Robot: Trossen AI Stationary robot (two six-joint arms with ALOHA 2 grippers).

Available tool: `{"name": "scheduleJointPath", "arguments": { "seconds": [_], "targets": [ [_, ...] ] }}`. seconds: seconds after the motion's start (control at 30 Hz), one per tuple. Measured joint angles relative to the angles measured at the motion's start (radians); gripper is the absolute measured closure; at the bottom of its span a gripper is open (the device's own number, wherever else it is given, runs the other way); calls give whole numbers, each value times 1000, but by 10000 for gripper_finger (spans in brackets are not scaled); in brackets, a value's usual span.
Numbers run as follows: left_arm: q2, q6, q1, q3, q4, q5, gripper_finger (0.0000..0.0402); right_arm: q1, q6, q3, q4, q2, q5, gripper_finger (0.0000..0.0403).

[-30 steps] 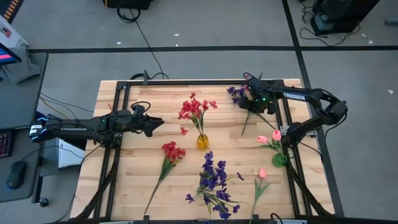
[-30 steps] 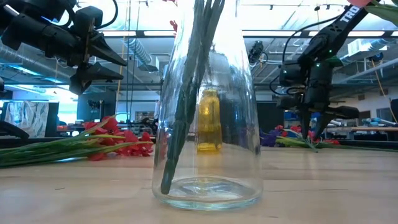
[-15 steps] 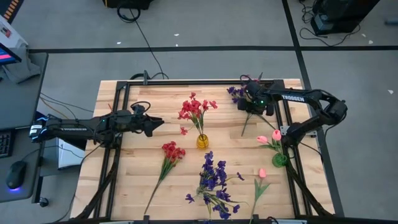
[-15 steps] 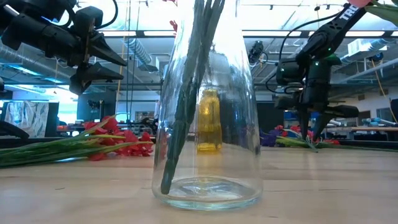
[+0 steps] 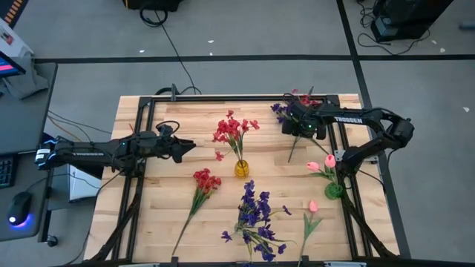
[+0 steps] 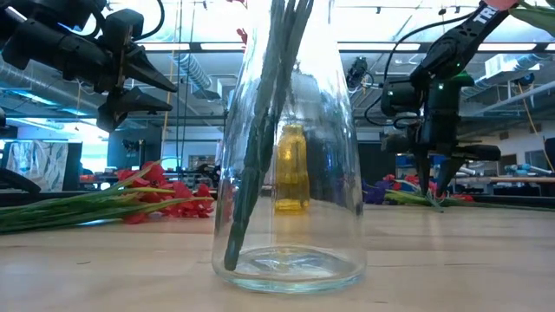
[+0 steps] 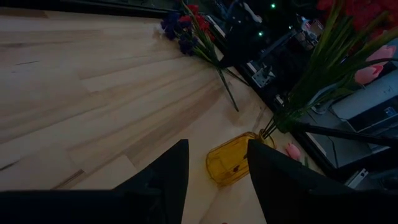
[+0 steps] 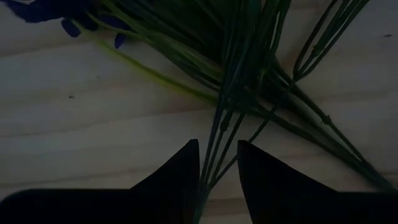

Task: Sort flowers into vase by color
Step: Put the top red flower into the yellow vase

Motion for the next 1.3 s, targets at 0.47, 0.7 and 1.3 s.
{"name": "scheduleJointPath", "arguments": {
  "seconds": [0.47, 0.7, 1.3],
  "targets": [
    [0, 0, 0, 0, 1, -5, 234, 70, 111, -51, 56, 0, 42, 299],
    [0, 0, 0, 0, 18, -7, 234, 120, 189, -99, 114, -1, 45, 320],
    [0, 0, 0, 0, 8, -12, 234, 169, 78, -63, 187, -37, -7, 398]
  ]
}}
